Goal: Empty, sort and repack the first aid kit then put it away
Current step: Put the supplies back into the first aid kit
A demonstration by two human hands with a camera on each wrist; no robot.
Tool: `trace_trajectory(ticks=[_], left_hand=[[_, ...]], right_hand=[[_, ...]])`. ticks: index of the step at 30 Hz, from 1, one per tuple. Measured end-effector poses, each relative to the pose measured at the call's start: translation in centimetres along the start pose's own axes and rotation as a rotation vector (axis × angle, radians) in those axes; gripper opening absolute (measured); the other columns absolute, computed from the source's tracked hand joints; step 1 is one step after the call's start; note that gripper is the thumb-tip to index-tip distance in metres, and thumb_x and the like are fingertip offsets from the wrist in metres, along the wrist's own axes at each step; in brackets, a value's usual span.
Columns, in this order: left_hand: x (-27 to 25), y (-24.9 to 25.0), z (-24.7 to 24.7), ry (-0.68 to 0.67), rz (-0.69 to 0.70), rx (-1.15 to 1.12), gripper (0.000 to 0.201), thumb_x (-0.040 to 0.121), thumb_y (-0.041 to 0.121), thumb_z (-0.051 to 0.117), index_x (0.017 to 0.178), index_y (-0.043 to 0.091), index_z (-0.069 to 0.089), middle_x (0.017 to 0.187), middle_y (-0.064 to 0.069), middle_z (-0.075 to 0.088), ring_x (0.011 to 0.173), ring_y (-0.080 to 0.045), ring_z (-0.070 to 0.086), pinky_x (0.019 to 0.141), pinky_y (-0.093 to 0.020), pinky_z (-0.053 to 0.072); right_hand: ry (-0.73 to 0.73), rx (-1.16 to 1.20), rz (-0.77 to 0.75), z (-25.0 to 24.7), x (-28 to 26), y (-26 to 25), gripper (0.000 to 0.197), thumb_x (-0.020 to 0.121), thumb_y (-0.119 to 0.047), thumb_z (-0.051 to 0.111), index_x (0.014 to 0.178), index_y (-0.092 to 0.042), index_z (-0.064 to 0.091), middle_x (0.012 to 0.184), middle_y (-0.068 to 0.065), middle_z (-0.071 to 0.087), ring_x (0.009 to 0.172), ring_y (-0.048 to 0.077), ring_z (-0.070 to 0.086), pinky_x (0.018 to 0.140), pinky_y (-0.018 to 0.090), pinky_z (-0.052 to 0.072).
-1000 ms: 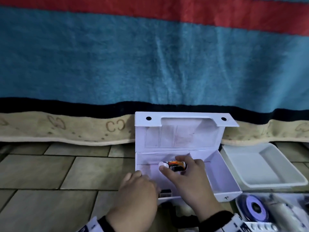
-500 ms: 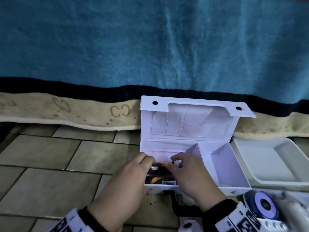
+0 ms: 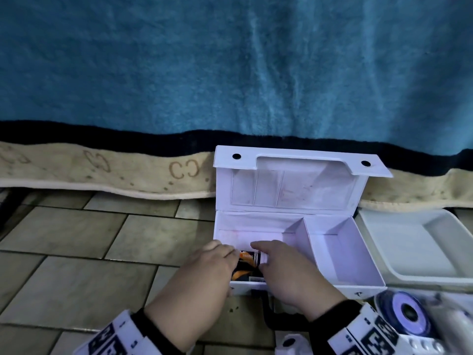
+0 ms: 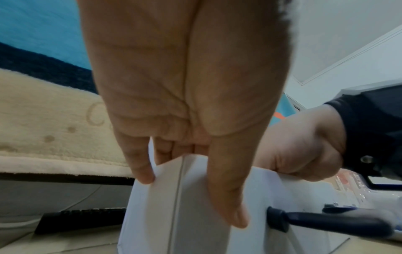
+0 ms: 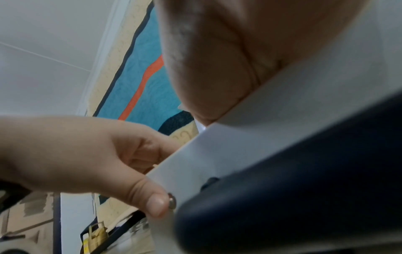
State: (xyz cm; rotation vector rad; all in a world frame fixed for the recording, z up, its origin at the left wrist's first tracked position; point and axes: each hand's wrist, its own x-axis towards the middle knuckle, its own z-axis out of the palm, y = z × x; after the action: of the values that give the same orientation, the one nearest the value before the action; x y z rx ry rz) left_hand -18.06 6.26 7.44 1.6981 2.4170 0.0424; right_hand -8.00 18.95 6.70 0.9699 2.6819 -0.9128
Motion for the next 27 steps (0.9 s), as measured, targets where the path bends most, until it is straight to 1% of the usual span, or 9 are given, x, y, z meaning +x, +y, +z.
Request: trace_trajectory(ticks=[2,5,6,7,9,10,15,20,27], left_hand=[[0.1,0.1,0.0,-0.06,-0.01,0.007,0.061,0.01,0.045,0.083,0.066,0.024,0.073,0.065,0.014,0.066,0.06,-0.002,0.062,0.048,-0.008,0.047],[0.3,0.5,-0.3,-0.021,-0.031,0.046,0.05,0.014,0.041,0.08,0.06,0.027,0.067,0.061,0.014,0.061,0.06,0.0,0.057,0.048,-0.007,0.043],[0.2,0.8,-0.6,-0.012,-0.035,0.049,0.048,0.023,0.041,0.082,0.067,0.027,0.068,0.068,0.013,0.062,0.067,-0.001,0.059,0.053,-0.009,0.045],[0.1,1.0,-0.9,-0.003,-0.047,0.016,0.045,0.041,0.037,0.082,0.082,0.026,0.068,0.083,0.011,0.064,0.082,-0.005,0.059,0.065,-0.012,0.047],[0.1,1.3,-0.9,-0.01,-0.054,-0.024,0.04,0.077,0.022,0.065,0.117,0.021,0.056,0.118,0.006,0.053,0.114,-0.012,0.045,0.09,-0.021,0.04],[0.1,1.3,-0.7,0.01,-0.048,-0.025,0.041,0.083,0.018,0.057,0.123,0.021,0.05,0.125,0.006,0.048,0.12,-0.013,0.039,0.095,-0.023,0.036],[0.2,1.1,-0.4,0.032,-0.086,-0.013,0.041,0.083,0.016,0.057,0.123,0.022,0.048,0.125,0.007,0.047,0.121,-0.011,0.037,0.094,-0.024,0.038],[0.2,0.8,-0.3,0.042,-0.05,0.003,0.04,0.085,0.016,0.057,0.123,0.022,0.048,0.125,0.007,0.046,0.121,-0.011,0.036,0.097,-0.025,0.038],[-0.4,0.9,-1.0,0.083,-0.008,-0.067,0.044,0.087,0.024,0.057,0.129,0.026,0.045,0.128,0.009,0.047,0.123,-0.012,0.039,0.1,-0.026,0.037]], right_hand=[[-0.026,-0.022,0.002,0.0,0.3,-0.1,0.051,0.086,-0.014,0.043,0.129,-0.04,0.049,0.132,-0.01,0.047,0.12,0.016,0.05,0.097,0.034,0.044],[-0.034,-0.049,0.017,-0.1,0.3,-0.2,0.047,0.088,-0.016,0.044,0.127,-0.042,0.05,0.121,-0.001,0.042,0.112,0.021,0.052,0.095,0.034,0.045],[-0.038,-0.054,0.023,-0.1,0.3,-0.2,0.047,0.089,-0.017,0.044,0.128,-0.043,0.049,0.119,0.001,0.041,0.111,0.021,0.052,0.094,0.033,0.045],[-0.047,-0.061,0.025,-0.2,0.2,-0.2,0.048,0.089,-0.017,0.043,0.129,-0.044,0.048,0.121,0.002,0.043,0.111,0.022,0.053,0.093,0.033,0.045],[-0.063,-0.077,0.026,-0.3,0.1,-0.3,0.049,0.09,-0.017,0.042,0.134,-0.041,0.042,0.126,0.001,0.047,0.114,0.021,0.053,0.093,0.032,0.045],[-0.064,-0.08,0.027,-0.4,0.0,-0.3,0.049,0.091,-0.018,0.042,0.136,-0.038,0.04,0.129,0.001,0.047,0.116,0.021,0.052,0.094,0.032,0.044],[-0.023,-0.057,0.035,-0.6,-0.1,-0.5,0.042,0.092,-0.019,0.04,0.131,-0.035,0.046,0.126,0.0,0.049,0.113,0.021,0.054,0.091,0.033,0.045],[0.011,-0.032,0.051,-0.4,-0.2,-0.5,0.042,0.092,-0.021,0.041,0.131,-0.034,0.046,0.127,0.001,0.05,0.114,0.021,0.054,0.093,0.034,0.046],[0.237,-0.075,-0.048,-0.9,-2.6,-1.3,0.037,0.095,-0.033,0.041,0.132,-0.03,0.043,0.128,-0.001,0.047,0.119,0.019,0.047,0.094,0.029,0.041]])
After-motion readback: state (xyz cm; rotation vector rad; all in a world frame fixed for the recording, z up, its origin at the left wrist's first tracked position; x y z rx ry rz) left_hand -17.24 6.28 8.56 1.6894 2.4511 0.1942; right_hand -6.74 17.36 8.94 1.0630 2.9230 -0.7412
